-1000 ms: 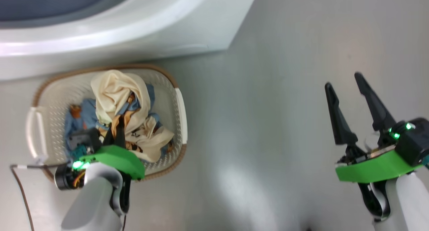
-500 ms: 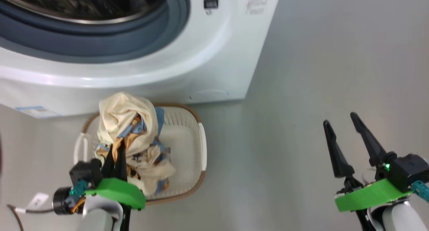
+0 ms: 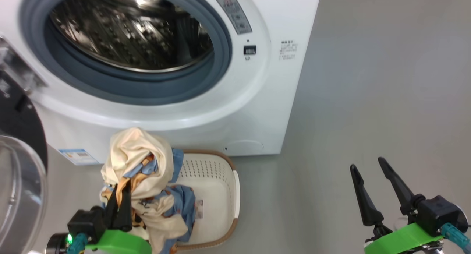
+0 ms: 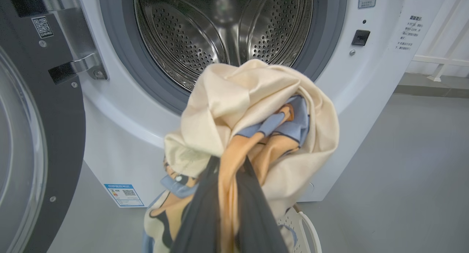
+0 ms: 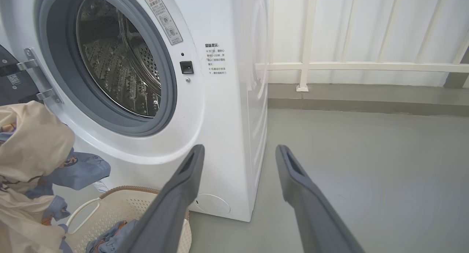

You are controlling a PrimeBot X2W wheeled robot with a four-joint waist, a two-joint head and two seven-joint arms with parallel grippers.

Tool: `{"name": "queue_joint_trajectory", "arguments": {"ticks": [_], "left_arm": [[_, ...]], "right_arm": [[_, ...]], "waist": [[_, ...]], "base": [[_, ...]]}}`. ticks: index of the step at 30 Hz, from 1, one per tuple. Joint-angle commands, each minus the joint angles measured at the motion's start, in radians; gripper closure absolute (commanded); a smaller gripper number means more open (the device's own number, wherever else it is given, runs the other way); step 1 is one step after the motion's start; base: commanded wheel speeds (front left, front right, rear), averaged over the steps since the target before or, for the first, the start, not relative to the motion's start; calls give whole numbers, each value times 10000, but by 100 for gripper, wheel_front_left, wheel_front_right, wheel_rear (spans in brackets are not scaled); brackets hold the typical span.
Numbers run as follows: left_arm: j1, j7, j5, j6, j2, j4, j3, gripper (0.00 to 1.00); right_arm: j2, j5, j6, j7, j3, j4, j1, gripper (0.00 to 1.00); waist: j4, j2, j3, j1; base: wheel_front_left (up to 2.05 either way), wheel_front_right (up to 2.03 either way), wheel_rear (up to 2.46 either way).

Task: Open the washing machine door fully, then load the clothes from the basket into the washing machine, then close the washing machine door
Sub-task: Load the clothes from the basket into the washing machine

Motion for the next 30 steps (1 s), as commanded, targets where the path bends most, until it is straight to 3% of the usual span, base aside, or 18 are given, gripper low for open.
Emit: {"name": "queue_joint_trajectory", "arguments": {"ticks": [1, 12, 30], "left_arm": [[30, -95, 97, -24, 242, -430, 343, 100], [984, 552, 40, 213, 554, -1704, 330, 100], [1410, 924, -88, 363, 737, -2463, 248, 100]], "right_arm": [[-28, -38, 16, 27, 242, -305, 92, 0], [287, -199, 16, 274, 178, -596, 785, 0], [510, -346, 16, 452, 90, -925, 1130, 0]], "waist": [[167, 0, -544, 0], [173, 0, -1451, 0], [152, 0, -1762, 0]], "base": [[0, 0, 0], [0, 0, 0], [0, 0, 0]]}}
